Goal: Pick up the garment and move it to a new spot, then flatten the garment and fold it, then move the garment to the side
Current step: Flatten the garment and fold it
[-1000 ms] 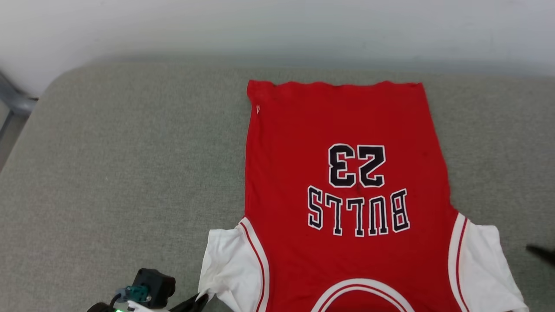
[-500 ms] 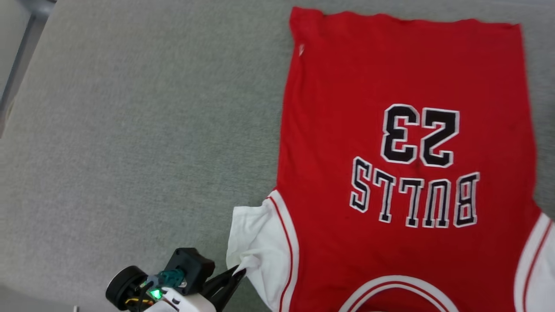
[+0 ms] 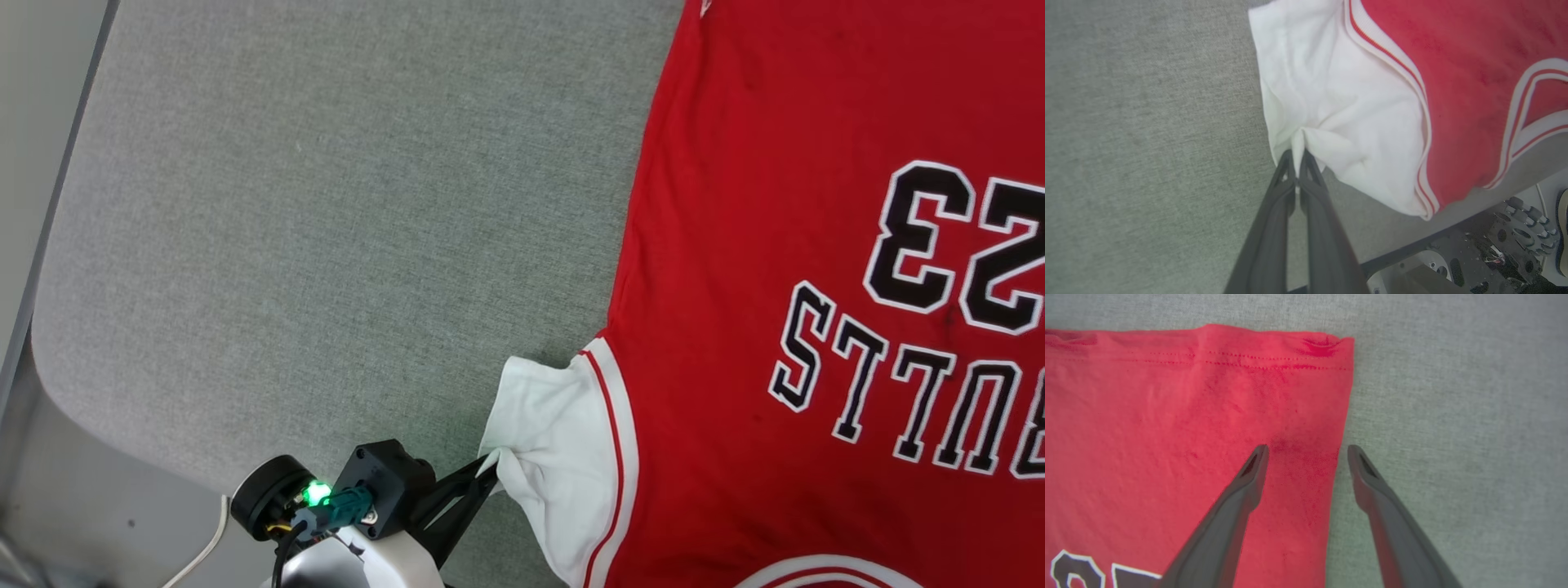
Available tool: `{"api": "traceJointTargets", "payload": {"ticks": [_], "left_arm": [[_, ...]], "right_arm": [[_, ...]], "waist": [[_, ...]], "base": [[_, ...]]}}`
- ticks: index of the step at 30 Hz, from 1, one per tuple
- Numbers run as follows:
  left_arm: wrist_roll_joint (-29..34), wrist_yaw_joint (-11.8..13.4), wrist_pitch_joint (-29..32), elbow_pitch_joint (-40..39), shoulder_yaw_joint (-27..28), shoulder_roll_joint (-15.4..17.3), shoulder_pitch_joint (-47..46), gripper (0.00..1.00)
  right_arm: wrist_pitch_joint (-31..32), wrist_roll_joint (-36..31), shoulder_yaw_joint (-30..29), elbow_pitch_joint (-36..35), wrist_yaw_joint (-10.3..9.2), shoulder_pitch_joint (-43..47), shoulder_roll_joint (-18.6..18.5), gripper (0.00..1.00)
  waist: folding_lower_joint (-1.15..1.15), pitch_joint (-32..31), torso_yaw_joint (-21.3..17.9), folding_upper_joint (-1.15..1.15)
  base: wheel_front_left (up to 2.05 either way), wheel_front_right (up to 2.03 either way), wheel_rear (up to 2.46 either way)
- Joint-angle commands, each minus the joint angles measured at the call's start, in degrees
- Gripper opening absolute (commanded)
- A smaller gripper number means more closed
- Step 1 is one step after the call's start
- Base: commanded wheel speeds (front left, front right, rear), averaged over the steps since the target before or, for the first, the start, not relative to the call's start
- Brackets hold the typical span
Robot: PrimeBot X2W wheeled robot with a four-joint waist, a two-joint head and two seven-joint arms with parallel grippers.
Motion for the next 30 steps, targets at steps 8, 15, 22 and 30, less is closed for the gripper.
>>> {"api": "traceJointTargets", "payload": {"ticks": [8,15,22,30], "left_arm": [[0.5,-0.5,-1.9,1.6,-0.7,-2.2,-1.7,0.00],[0.2,-0.5,-2.4,2.5,-0.6,-2.4,-2.0,0.00],[0.4,-0.1,-2.9,3.0,-0.2,-2.0,-2.1,0.00],[-0.2,0.9,-2.6,3.7,0.8,-1.4,-1.4,0.00]], "right_arm": [[-1.9,-0.9,2.7,5.1,-0.03,0.7,0.6,0.47],[-2.0,-0.1,3.9,6.0,-0.03,2.8,-1.8,0.00],[-3.2,-0.7,4.0,6.4,-0.05,4.5,-3.5,0.00],[-4.3,1.4,3.8,7.0,-0.05,11.2,-3.6,0.00]], "waist": [[-0.01,3.6,3.1,0.00],[-0.01,2.7,3.1,0.00],[-0.01,0.1,1.9,0.00],[-0.01,-6.4,-1.7,0.00]], "base": [[0.00,0.00,0.00],[0.00,0.00,0.00],[0.00,0.00,0.00],[0.00,0.00,0.00]]}}
